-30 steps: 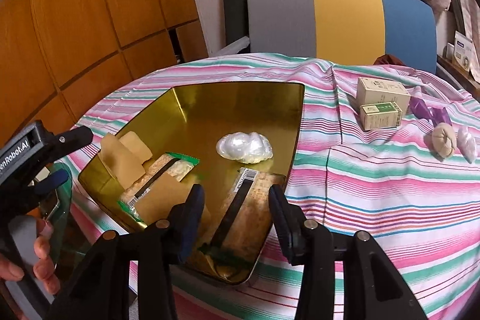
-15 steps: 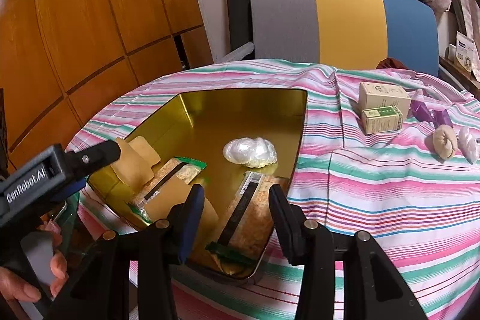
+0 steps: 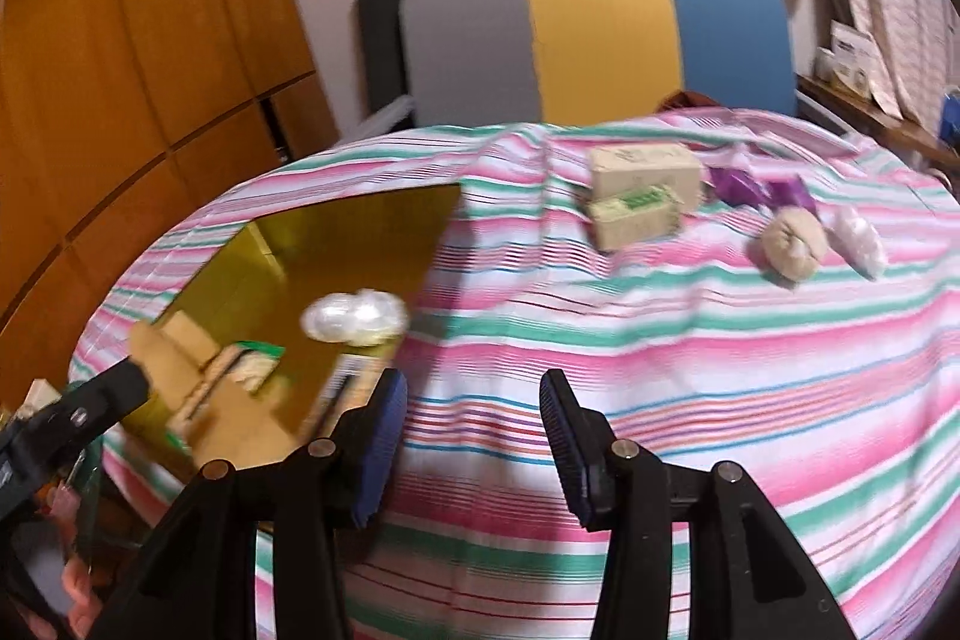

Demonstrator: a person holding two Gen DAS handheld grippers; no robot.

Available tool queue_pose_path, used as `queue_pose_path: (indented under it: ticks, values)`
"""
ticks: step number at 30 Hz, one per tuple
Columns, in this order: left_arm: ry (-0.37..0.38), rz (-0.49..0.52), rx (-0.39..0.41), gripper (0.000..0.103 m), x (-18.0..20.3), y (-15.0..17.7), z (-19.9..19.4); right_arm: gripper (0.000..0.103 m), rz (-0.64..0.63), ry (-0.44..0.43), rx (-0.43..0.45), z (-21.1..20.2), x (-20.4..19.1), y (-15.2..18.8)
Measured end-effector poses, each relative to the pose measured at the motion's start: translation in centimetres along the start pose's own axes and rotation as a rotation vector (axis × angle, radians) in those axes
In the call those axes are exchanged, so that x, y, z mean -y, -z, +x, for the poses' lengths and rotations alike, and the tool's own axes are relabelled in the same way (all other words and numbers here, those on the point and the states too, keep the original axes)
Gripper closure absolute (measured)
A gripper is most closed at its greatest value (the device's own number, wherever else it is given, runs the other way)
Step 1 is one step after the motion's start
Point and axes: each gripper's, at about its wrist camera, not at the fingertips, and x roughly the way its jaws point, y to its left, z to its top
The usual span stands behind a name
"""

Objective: Organize objects
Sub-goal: 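Move the right gripper to the cream rolled sock and grasp it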

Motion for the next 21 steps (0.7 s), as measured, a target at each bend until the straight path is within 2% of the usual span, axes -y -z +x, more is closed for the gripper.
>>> queue_pose_path:
  ticks: [4, 7, 13, 16, 18, 21]
  values:
    - [0.041, 0.034, -0.047, 0.0, 1.7, 1.1, 0.3, 0.056, 0.072, 0.046, -0.022, 0.2, 3.8, 0.4]
    - [0.074, 0.082, -0.043, 0.0, 3.5, 1.5, 0.0, 0.055, 0.137, 0.078, -0.026, 0.2, 6.6, 0.8]
    - [0.136, 0.172, -0.08, 0.0, 6.5, 2.4, 0.4, 0.055, 0.345, 0.156, -0.034, 0.8, 13.9, 1.2]
    - [0.147, 0.198, -0.1, 0.0, 7.5, 2.9, 0.6, 0.053, 0.394, 0.2, -0.015, 1.0, 16.6, 0.5]
    - [0.146, 0.22, -0.106, 0.0, 8.2, 3.2, 0.8, 0.042, 0.395, 0.228, 0.011, 1.2, 18.2, -0.7]
    - [0.152, 0.24, -0.121, 0.0, 9.2, 3.5, 1.0, 0.035, 0.418, 0.226, 0.055, 1.7, 20.2, -3.1]
